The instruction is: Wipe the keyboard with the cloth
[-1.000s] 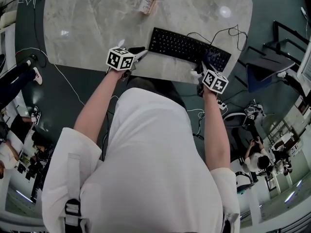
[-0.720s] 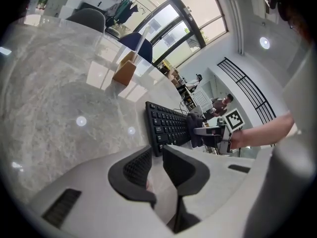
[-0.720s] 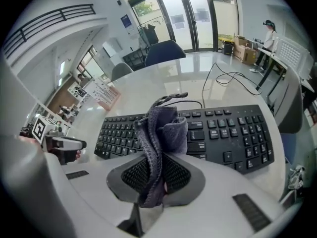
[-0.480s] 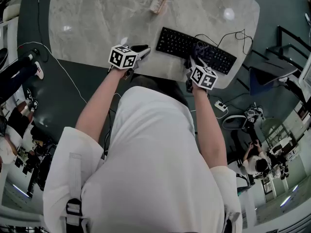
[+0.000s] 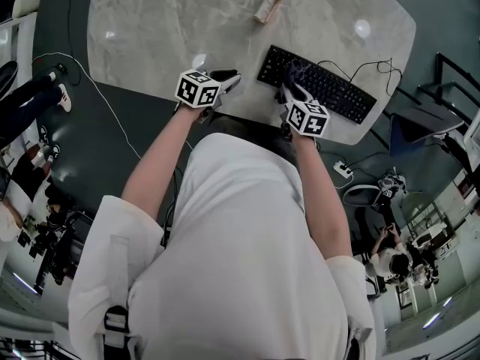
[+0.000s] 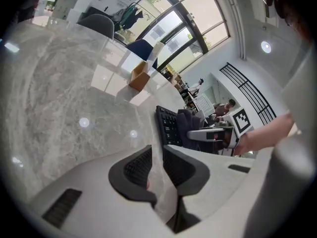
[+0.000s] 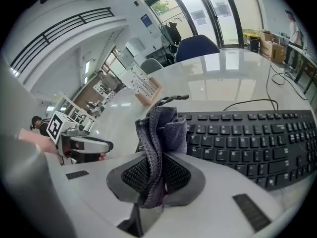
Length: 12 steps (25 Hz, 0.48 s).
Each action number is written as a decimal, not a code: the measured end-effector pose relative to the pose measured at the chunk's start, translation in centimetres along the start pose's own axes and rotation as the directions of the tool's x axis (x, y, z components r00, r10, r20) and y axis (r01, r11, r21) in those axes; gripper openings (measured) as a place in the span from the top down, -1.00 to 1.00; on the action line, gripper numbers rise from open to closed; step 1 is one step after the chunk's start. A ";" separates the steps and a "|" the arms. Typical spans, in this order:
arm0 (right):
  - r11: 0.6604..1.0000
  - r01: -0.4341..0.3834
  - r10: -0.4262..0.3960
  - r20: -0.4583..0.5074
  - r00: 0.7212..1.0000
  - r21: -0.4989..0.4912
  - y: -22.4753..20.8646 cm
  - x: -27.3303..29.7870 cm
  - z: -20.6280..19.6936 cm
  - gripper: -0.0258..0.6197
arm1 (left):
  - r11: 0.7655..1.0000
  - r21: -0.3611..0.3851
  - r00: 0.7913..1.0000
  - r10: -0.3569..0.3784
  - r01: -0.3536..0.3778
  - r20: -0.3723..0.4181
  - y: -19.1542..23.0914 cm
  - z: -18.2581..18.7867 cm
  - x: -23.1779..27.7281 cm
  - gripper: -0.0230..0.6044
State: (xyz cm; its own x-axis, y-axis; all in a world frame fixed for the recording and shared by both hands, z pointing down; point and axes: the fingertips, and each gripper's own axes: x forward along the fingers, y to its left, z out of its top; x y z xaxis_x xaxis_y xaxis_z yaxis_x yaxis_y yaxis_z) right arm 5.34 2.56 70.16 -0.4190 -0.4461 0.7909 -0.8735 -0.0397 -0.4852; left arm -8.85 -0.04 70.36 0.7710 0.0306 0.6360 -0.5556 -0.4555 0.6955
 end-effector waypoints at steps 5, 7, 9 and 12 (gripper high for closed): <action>1.000 -0.002 0.002 0.006 1.000 0.013 2.1 1.7 0.6 0.71 | 1.000 -0.006 1.000 0.008 -0.008 0.005 0.8 -0.1 -1.0 0.72; 1.000 -0.001 0.001 0.004 1.000 0.015 2.4 1.9 0.6 0.71 | 1.000 -0.012 1.000 0.013 -0.013 0.008 1.3 -0.3 -1.4 0.72; 1.000 -0.012 0.012 -0.001 1.000 0.014 2.8 2.0 0.6 0.71 | 1.000 -0.021 1.000 0.017 -0.016 0.012 1.6 -0.5 -1.7 0.72; 0.999 -0.031 0.031 -0.014 0.999 -0.011 3.8 2.6 0.9 0.71 | 0.999 -0.036 1.000 0.016 -0.015 0.023 1.9 -0.3 -2.0 0.72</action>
State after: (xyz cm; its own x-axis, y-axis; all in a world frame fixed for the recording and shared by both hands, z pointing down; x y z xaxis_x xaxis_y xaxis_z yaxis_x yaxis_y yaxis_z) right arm 1.19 0.44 70.05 -0.4493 -0.4342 0.7807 -0.8628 -0.0158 -0.5053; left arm -11.54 -0.68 70.54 0.7691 0.0026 0.6392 -0.5782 -0.4235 0.6974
